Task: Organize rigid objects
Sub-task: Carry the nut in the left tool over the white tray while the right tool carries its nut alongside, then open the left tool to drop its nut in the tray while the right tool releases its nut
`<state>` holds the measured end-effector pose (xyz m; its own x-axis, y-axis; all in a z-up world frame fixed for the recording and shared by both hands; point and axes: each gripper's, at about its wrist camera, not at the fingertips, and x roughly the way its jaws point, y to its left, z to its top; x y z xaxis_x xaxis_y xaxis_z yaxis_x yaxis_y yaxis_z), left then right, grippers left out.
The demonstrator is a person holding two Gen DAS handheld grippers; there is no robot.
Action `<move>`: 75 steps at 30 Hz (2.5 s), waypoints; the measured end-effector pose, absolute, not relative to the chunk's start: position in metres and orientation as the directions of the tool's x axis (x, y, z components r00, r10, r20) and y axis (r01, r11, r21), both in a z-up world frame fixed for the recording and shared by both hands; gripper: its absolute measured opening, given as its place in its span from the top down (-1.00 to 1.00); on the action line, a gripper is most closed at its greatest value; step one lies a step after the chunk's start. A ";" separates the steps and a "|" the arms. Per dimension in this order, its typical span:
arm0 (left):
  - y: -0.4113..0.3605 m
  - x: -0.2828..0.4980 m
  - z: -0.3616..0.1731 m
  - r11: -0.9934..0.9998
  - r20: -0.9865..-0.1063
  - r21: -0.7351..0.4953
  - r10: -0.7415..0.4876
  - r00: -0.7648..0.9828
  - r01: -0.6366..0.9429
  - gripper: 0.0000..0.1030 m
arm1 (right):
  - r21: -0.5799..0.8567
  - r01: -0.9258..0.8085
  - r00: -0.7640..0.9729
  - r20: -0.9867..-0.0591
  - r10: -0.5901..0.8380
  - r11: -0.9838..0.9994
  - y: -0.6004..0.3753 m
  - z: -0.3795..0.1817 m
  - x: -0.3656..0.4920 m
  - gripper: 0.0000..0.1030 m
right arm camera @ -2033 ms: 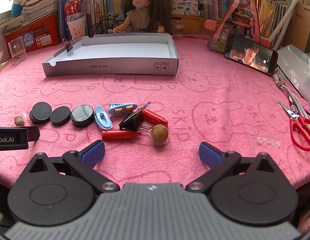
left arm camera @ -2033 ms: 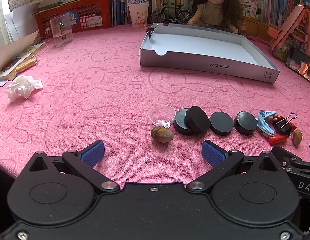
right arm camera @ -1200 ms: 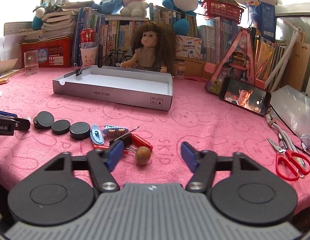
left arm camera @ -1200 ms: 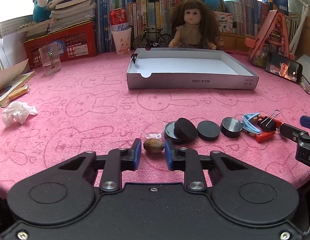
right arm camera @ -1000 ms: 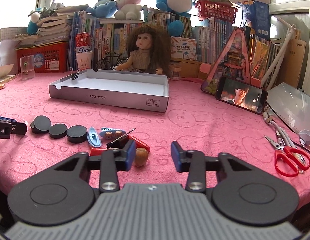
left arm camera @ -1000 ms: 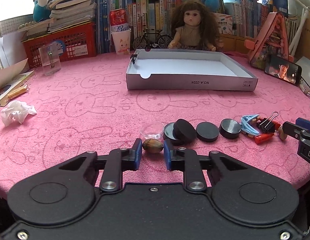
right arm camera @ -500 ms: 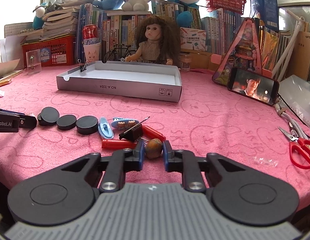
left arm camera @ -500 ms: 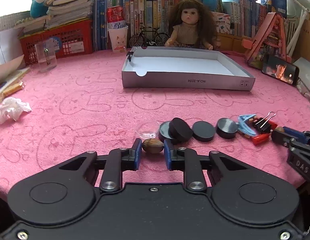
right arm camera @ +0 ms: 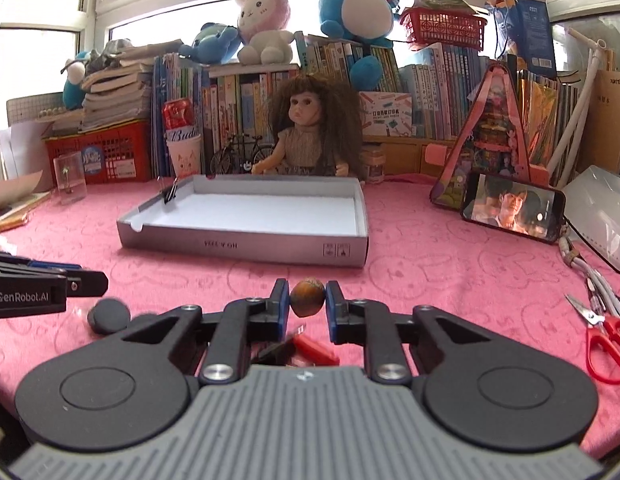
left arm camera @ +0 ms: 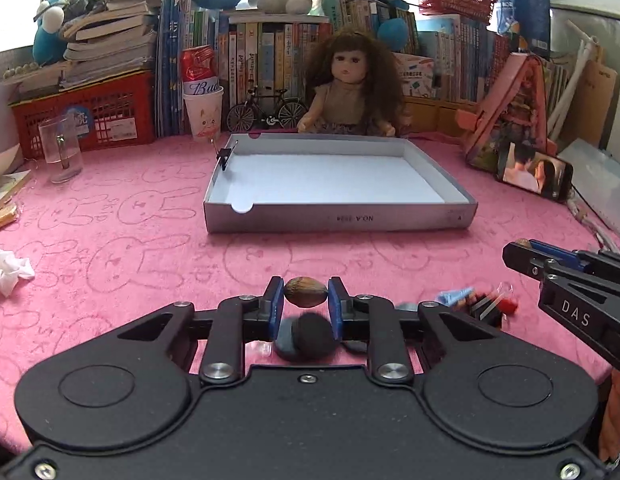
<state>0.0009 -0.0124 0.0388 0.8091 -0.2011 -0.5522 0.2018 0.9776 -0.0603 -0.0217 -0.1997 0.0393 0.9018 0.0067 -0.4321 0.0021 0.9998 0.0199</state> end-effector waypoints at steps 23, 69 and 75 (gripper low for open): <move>-0.033 0.212 0.051 0.954 -0.685 -0.233 -0.297 0.665 0.186 0.58 | 0.258 -0.038 0.717 -0.666 0.206 0.965 -0.230 0.041 0.169 0.56; -0.038 0.222 0.032 0.968 -0.699 -0.183 -0.253 0.669 0.174 -0.17 | 0.186 -0.041 0.693 -0.703 0.162 0.982 -0.223 0.027 0.190 -0.40; -0.034 0.203 0.043 0.963 -0.660 -0.180 -0.269 0.702 0.200 -0.52 | 0.192 -0.036 0.724 -0.671 0.158 0.981 -0.228 0.035 0.176 -0.62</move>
